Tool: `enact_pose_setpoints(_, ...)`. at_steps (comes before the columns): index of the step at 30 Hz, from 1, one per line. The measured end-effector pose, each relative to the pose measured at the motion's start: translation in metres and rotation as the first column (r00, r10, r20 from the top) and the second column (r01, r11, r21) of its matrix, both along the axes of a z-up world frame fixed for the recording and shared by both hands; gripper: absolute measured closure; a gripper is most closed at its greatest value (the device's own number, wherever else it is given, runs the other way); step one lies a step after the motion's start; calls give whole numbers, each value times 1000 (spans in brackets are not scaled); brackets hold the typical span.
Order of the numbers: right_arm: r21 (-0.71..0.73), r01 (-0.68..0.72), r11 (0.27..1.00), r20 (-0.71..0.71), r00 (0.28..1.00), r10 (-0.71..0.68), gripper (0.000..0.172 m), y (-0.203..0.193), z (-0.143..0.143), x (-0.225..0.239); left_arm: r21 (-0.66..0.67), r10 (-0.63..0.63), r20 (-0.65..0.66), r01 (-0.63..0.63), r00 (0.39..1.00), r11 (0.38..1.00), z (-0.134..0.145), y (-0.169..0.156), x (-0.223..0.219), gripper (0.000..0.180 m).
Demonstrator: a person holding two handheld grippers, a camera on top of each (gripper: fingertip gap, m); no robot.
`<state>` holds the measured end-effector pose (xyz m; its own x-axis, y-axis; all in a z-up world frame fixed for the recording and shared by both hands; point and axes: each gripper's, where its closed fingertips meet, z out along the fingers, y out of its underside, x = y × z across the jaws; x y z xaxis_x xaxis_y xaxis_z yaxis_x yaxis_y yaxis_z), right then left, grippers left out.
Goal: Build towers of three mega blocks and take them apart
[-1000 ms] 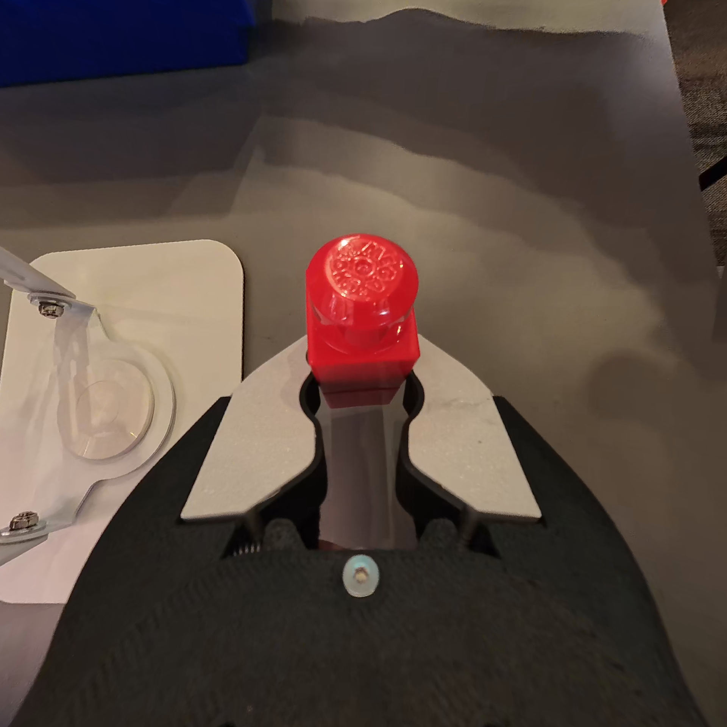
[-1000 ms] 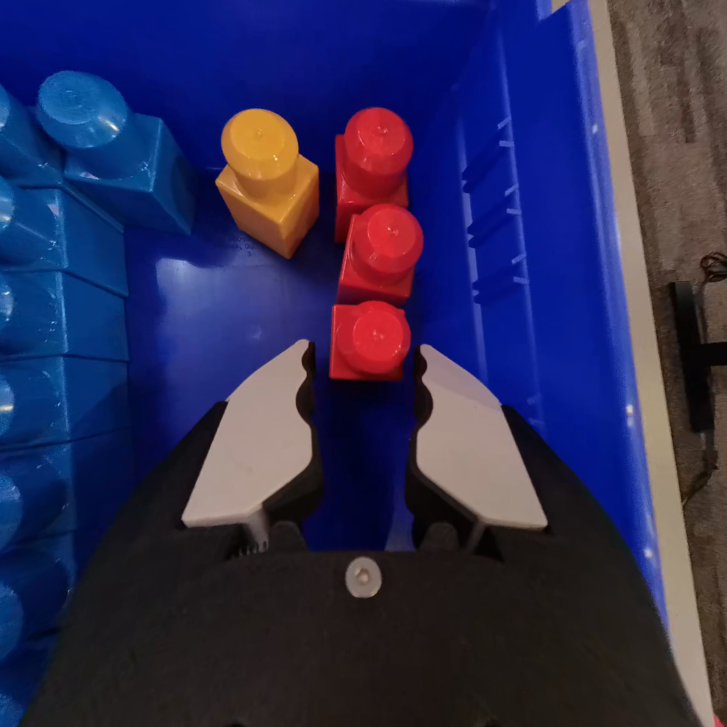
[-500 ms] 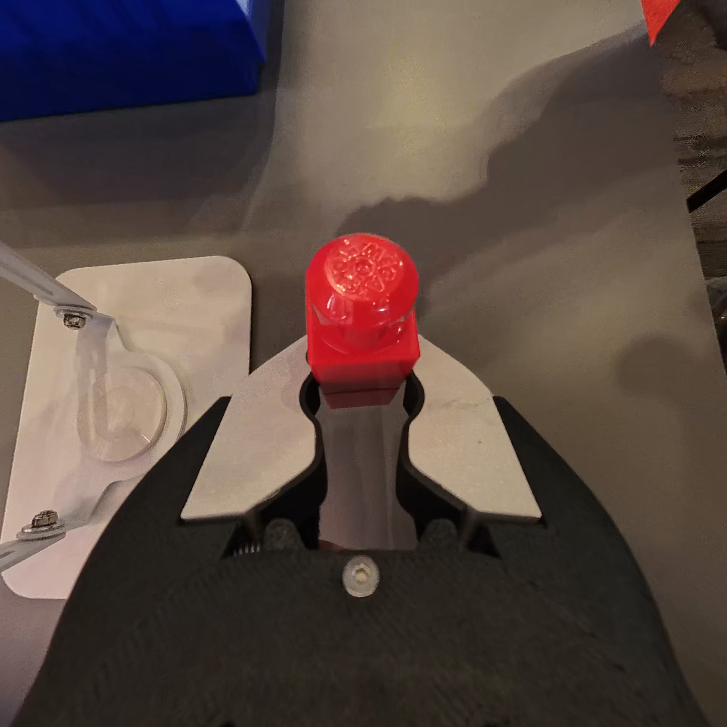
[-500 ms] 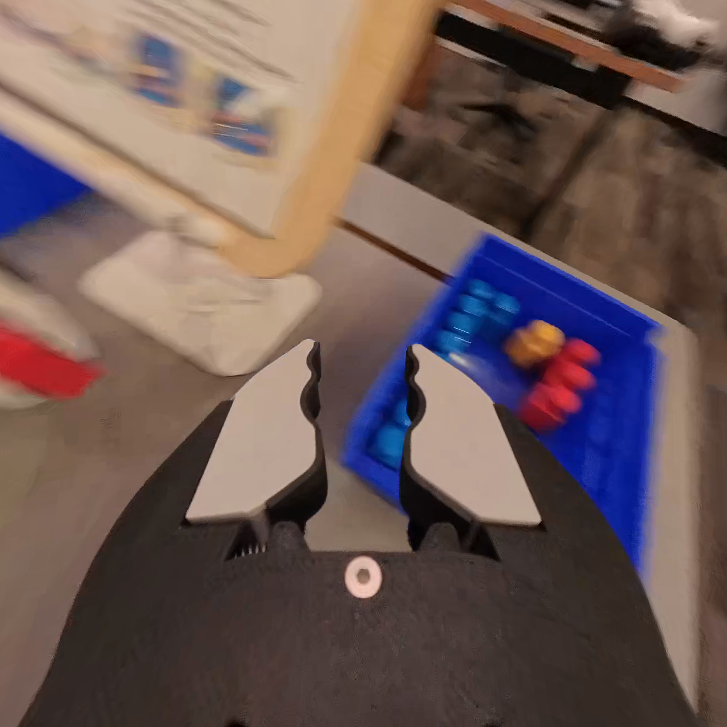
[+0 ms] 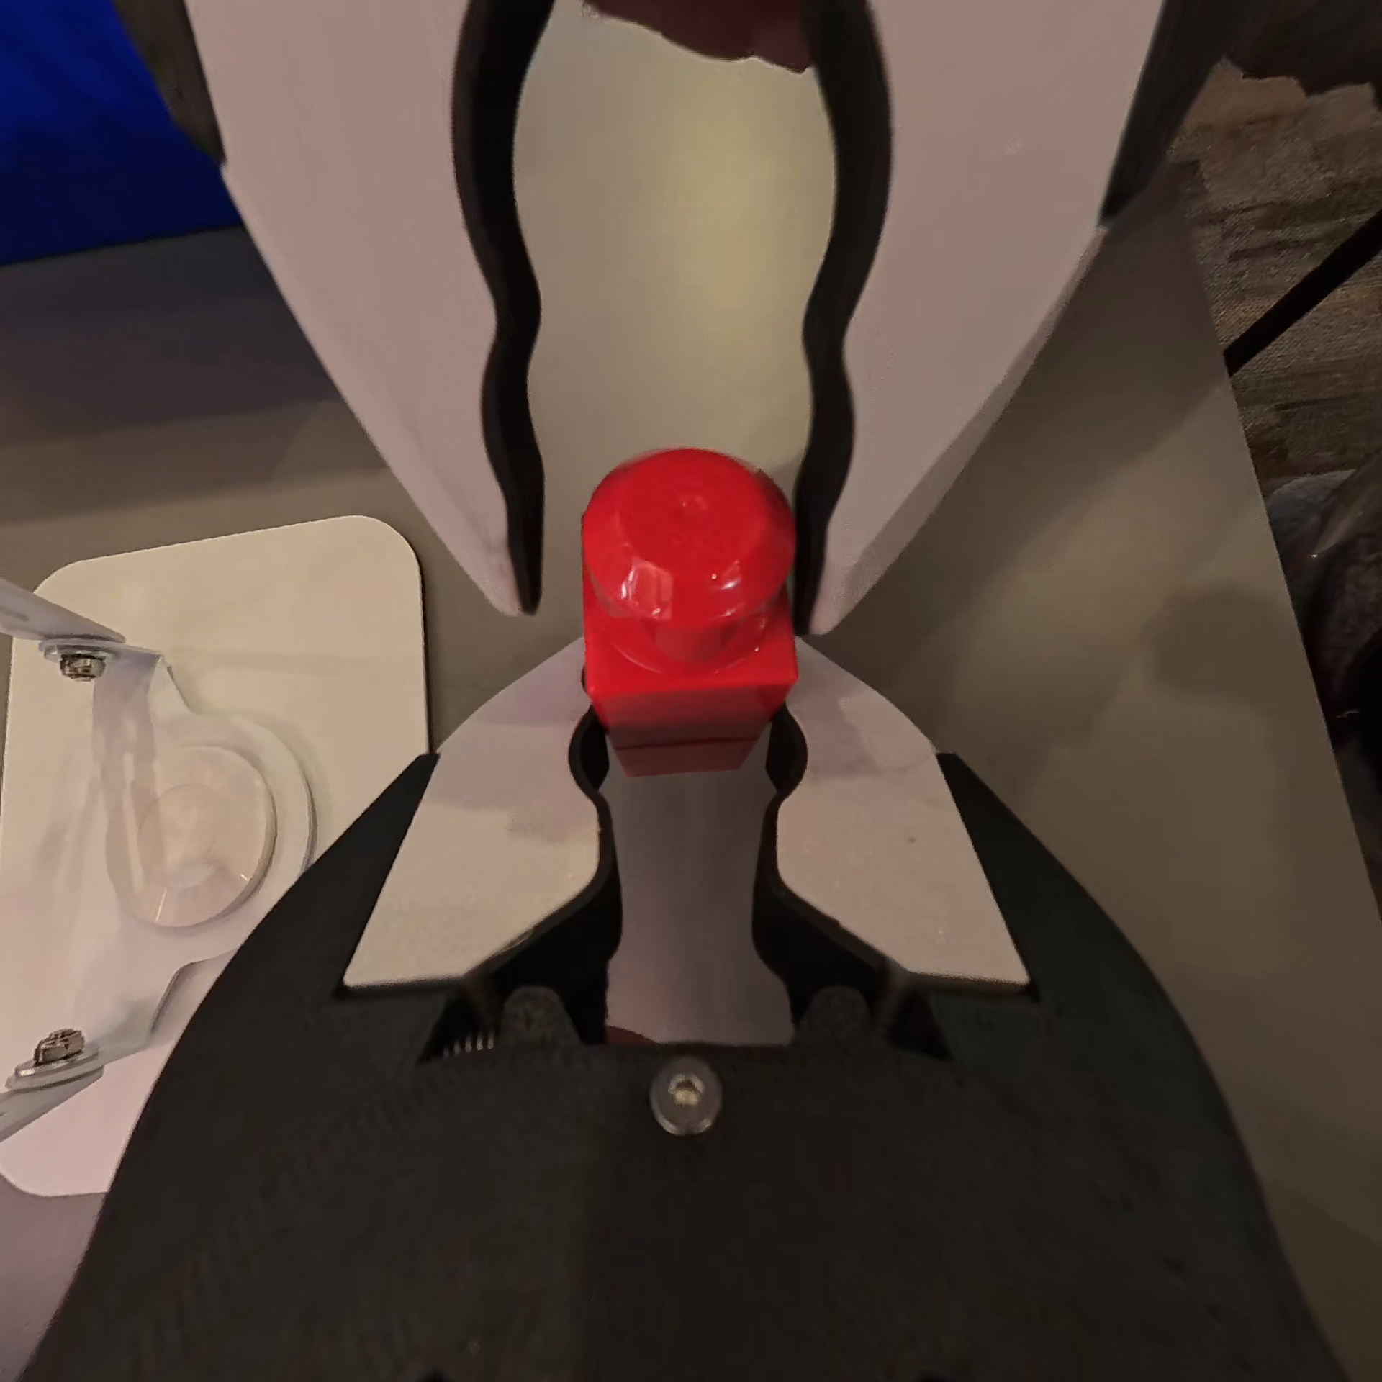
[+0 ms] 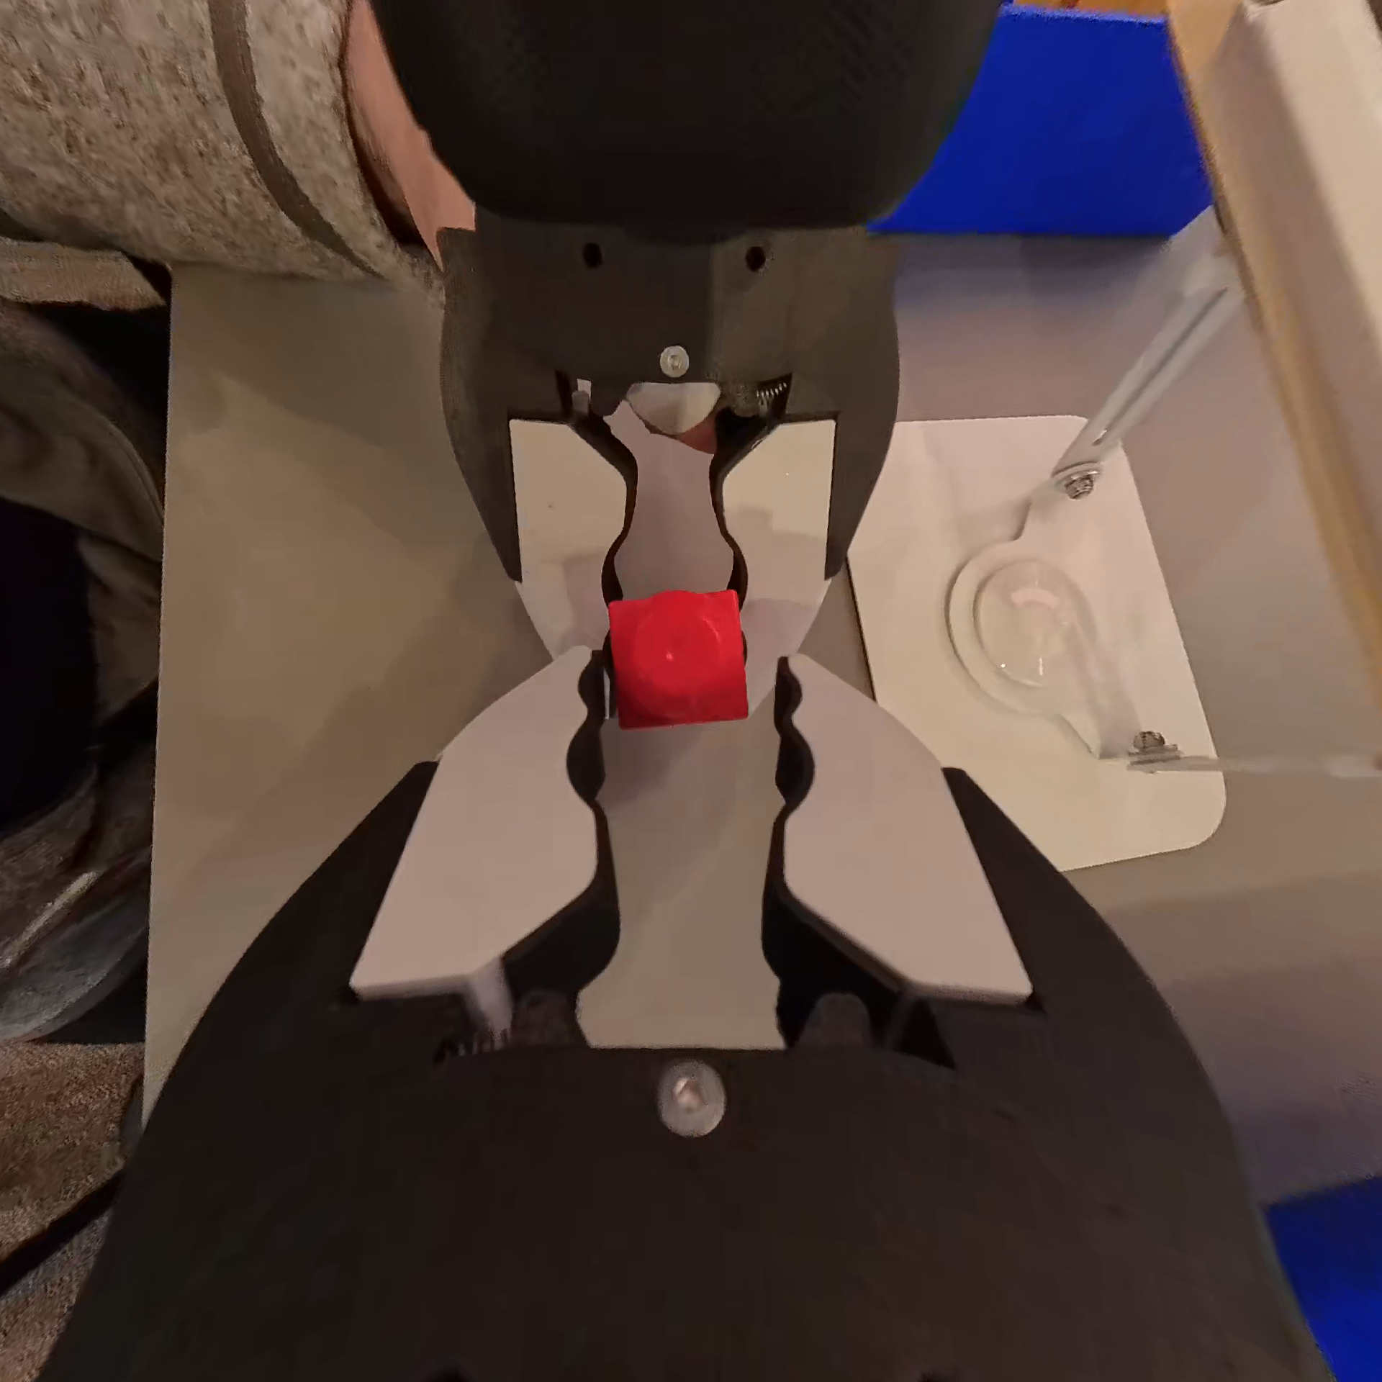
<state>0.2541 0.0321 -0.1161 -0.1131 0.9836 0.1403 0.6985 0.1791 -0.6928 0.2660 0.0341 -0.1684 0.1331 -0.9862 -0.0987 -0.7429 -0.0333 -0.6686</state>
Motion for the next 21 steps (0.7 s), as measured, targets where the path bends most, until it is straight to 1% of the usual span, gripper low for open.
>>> enact_pose_setpoints(2,-12,-37,999,3,999,37,135,-5,-3,-4,4,-8,-10,8,1000,1000,-1,-2,1,141)
enact_pose_setpoints(4,-21,-62,998,24,998,62,137,-8,-7,-5,-3,-18,-25,18,1000,1000,-3,-4,1,141)
enact_pose_setpoints(6,-31,-68,997,39,997,70,137,-8,-10,-4,-4,-18,-28,18,999,1000,-4,-4,0,141)
enact_pose_setpoints(10,-25,-80,996,25,996,80,137,-8,-10,-4,-6,-19,-21,19,1000,1000,-4,-4,1,141)
enact_pose_setpoints(13,-27,-81,996,-15,997,80,137,-9,-4,-3,-10,-22,28,23,999,1000,4,-5,4,141)
enact_pose_setpoints(15,-46,-80,996,-76,994,76,137,-8,5,-2,-22,-20,76,21,997,1000,14,-5,4,140)
enact_pose_setpoints(17,-50,-60,997,-164,985,51,137,-4,19,1,-15,6,93,-5,996,1000,17,1,-1,132)
enact_pose_setpoints(18,-58,-53,997,-225,974,39,137,-2,29,3,-29,13,140,-9,990,1000,22,2,-1,128)
enact_pose_setpoints(21,-104,-58,993,-419,908,10,137,1,58,12,-52,14,308,3,951,999,44,4,3,125)
